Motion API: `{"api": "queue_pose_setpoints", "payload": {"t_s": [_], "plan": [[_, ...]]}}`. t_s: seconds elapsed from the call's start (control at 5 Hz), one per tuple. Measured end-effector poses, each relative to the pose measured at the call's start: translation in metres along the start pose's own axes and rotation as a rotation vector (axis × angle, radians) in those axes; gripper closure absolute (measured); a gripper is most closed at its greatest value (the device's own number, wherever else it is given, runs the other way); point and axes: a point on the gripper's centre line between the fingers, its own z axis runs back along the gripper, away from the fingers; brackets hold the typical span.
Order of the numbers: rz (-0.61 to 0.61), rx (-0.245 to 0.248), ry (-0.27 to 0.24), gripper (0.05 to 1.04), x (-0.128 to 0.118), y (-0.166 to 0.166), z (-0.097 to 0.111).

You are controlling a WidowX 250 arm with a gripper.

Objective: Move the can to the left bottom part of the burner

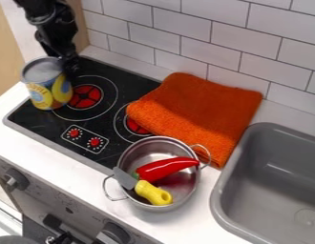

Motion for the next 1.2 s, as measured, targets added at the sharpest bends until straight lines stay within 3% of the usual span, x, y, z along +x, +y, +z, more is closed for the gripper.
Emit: {"api": "queue_pose_setpoints", "payload": {"t_s": [0.6, 1.2], "plan": [[-0.049, -0.021, 0.047, 0.084, -0.036, 0.001, 0.007], [-0.083, -0.048, 0.052, 0.084, -0.054, -0.002, 0.013]]}}
